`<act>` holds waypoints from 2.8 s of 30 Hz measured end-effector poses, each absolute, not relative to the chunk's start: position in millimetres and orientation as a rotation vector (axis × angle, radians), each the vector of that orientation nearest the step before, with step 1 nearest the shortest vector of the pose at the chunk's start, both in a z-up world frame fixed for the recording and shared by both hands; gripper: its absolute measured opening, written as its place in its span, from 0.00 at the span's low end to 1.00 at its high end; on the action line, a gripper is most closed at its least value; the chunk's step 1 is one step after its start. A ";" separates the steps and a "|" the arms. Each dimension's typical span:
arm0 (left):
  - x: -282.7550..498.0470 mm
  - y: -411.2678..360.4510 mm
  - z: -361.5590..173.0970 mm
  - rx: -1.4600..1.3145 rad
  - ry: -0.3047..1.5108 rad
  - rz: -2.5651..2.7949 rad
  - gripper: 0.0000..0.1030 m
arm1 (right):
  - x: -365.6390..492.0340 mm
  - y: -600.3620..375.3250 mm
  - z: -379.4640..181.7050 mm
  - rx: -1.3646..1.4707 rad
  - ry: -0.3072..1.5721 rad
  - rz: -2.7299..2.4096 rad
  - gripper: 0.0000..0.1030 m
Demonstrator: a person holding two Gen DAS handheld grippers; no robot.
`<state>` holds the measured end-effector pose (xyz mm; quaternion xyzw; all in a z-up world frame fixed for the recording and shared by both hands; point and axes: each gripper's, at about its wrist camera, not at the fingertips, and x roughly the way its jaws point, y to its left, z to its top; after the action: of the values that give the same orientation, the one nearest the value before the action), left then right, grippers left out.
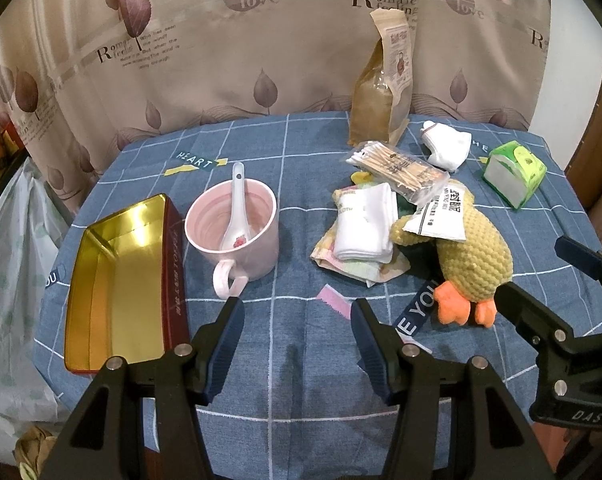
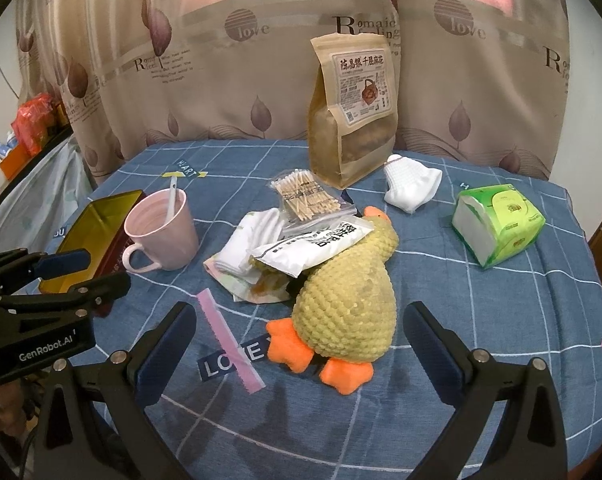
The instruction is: Organize soft objects
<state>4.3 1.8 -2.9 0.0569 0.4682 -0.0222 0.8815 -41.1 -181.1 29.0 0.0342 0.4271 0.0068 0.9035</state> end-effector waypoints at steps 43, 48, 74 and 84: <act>2.6 2.7 -4.4 0.117 0.977 -0.044 0.55 | -39.6 -179.3 21.6 0.062 0.900 -0.002 1.00; 2.7 2.6 -4.8 0.116 0.980 -0.046 0.55 | -35.9 -184.9 12.5 0.073 0.916 -0.012 1.00; 51.1 4.4 -50.0 0.110 1.099 -0.052 0.55 | 37.5 -213.2 -59.8 0.090 1.059 -0.067 0.80; 63.9 -0.1 -58.8 0.118 1.119 -0.055 0.55 | 36.1 -222.8 -53.9 0.119 1.014 -0.054 0.62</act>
<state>63.9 -0.1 -58.8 0.0558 0.5303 -0.0261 0.8456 36.1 -222.8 -53.9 0.0571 0.4853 -0.0260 0.8721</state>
